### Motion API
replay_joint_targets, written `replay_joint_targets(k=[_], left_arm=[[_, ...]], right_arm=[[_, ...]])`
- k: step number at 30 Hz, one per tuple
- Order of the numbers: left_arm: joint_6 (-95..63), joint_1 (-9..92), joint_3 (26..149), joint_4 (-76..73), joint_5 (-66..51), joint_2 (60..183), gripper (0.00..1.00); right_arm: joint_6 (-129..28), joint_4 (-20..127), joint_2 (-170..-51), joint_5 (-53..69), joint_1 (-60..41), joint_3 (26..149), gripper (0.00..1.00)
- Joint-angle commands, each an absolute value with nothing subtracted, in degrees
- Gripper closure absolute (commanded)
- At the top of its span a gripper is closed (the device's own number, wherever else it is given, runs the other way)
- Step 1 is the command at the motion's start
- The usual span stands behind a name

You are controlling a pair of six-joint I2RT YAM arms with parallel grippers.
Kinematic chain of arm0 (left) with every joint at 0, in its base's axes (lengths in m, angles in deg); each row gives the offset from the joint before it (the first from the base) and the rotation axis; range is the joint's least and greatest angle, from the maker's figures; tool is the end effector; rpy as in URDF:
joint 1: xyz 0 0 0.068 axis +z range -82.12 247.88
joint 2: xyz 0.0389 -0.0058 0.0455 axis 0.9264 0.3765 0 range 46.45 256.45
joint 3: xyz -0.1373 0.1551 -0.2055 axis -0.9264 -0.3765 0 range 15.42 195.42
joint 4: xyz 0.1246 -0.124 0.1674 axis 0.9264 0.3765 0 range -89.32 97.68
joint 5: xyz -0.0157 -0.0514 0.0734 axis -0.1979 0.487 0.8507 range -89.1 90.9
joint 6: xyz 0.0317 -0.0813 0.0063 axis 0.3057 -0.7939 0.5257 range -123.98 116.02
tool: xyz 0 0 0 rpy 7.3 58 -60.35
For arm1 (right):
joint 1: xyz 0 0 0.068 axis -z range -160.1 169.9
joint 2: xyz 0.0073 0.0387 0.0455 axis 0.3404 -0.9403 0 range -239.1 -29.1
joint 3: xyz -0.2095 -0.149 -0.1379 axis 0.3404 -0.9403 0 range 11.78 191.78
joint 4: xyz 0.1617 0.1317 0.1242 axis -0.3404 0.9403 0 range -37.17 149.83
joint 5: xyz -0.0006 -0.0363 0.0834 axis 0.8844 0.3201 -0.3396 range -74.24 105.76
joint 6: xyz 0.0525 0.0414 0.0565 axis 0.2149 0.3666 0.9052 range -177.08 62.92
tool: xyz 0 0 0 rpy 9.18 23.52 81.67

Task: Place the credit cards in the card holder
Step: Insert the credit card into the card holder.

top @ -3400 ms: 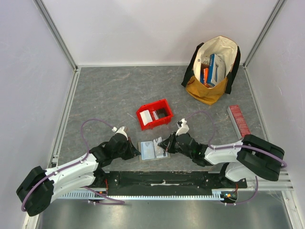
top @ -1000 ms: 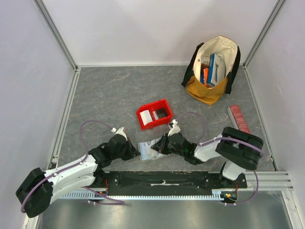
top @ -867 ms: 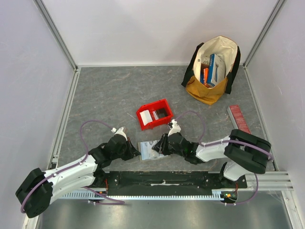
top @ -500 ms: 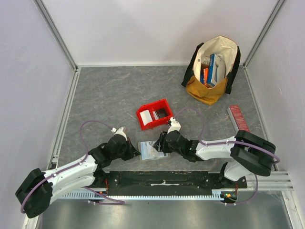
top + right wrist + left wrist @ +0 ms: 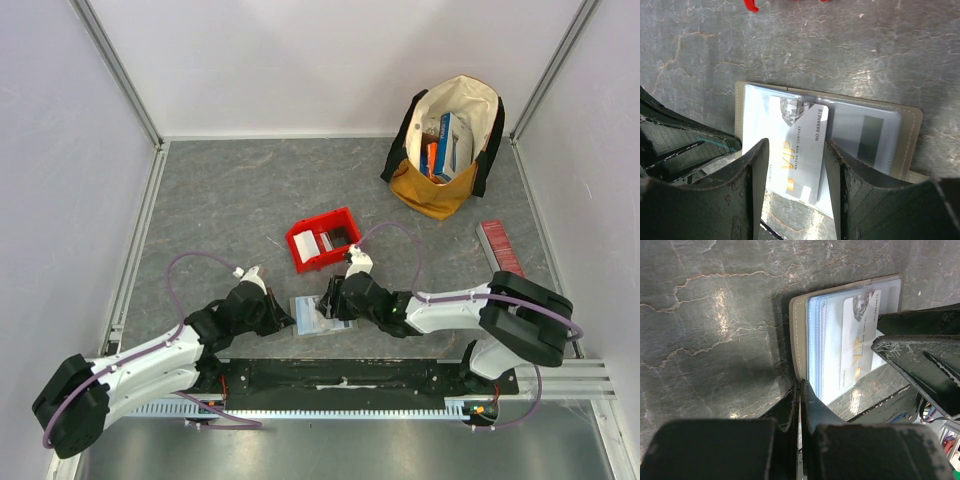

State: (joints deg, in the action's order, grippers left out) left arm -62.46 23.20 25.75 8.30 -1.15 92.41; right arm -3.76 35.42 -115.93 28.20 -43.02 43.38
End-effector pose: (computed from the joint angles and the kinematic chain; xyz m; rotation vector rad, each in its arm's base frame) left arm 0.1054 -0.1083 0.1313 -0.2832 2.5042 -0.8816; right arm 0.1516 0.2597 0.1541 -0.0718 2.3565 0.8433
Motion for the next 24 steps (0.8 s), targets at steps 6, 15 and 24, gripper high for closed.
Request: replay_joint_targets(k=[6,15,24], left_arm=[[-62.78,23.32,26.32,7.45,-1.56,91.81,0.98],[-62.43,23.32,27.02,7.45,-1.83,91.98,0.98],[-61.64,23.32,28.77,9.03,-2.18,90.4,0.98]], right_arm=[[-5.48,37.36,-119.1,27.1,-46.02,48.17,0.48],[-6.89,38.15,-120.95,26.13,-47.95,52.65,0.69],[-9.87,48.59,-115.07,36.66,-47.95,53.79,0.48]])
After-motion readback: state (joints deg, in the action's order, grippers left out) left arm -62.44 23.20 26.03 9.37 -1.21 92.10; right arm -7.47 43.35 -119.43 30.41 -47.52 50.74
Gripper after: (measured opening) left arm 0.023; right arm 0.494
